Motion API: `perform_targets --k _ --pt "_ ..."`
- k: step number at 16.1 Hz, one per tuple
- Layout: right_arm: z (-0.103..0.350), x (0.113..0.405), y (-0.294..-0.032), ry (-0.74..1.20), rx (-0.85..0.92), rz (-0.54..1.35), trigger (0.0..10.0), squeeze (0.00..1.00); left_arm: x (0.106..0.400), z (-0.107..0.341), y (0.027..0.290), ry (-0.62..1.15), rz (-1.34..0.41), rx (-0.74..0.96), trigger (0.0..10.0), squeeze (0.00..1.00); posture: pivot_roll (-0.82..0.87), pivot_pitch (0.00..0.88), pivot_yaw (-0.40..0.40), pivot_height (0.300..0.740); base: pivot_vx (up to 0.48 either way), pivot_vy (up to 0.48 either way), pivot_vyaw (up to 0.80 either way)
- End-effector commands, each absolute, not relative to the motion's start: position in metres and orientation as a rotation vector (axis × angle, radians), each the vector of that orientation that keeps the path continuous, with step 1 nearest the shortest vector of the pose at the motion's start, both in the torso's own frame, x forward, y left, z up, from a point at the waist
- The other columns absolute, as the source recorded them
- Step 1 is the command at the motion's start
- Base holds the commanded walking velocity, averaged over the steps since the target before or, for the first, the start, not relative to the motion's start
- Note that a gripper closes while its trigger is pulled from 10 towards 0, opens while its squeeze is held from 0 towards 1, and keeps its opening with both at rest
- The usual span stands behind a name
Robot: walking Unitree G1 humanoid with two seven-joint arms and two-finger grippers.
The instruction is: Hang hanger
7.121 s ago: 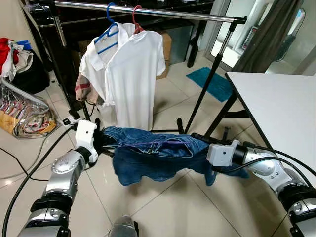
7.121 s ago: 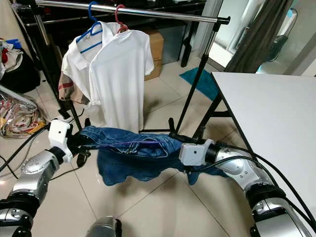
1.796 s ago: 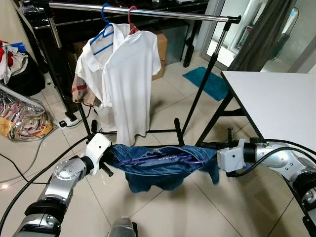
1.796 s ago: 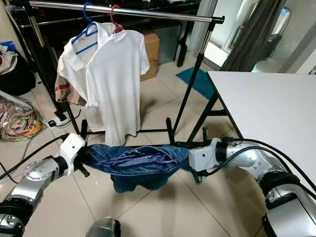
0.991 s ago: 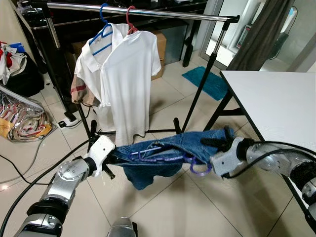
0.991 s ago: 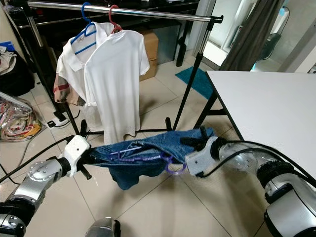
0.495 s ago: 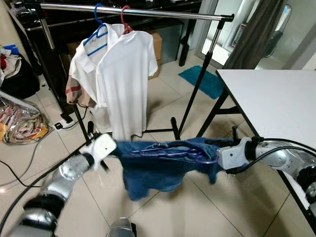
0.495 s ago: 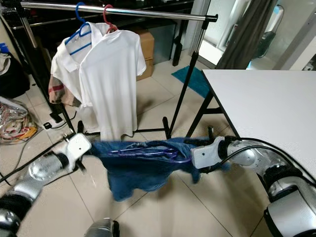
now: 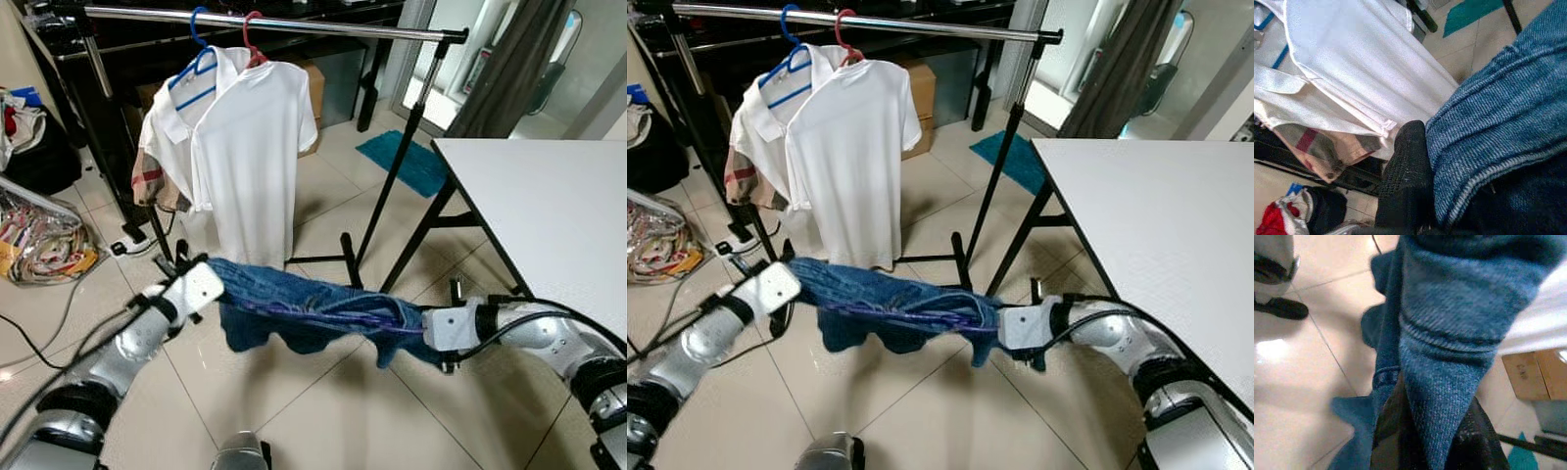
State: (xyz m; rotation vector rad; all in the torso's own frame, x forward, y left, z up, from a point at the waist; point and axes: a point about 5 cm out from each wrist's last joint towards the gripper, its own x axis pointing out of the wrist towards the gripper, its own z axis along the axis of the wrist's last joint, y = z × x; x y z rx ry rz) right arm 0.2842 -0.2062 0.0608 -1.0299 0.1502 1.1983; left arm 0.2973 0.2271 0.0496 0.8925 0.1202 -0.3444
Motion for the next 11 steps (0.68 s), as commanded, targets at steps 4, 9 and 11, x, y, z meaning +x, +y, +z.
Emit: perform_targets --k 4,9,11 --pt "0.051 0.278 -0.217 0.235 -1.083 1.169 10.0 0.0 0.296 0.044 0.222 0.122 -0.309 0.855 10.0 0.0 0.29 0.036 -0.066 0.74 0.0 0.0 0.0" --pt "0.046 0.281 -0.202 0.198 -1.117 1.126 10.0 0.0 0.295 0.031 0.195 0.16 -0.352 0.685 10.0 0.0 0.28 0.038 -0.066 0.74 0.0 0.0 0.0" --pt "0.046 0.283 -0.199 0.185 -1.109 1.11 10.0 0.0 0.289 0.021 0.185 0.205 -0.398 0.62 10.0 0.0 0.28 0.036 -0.065 0.74 0.0 0.0 0.0"
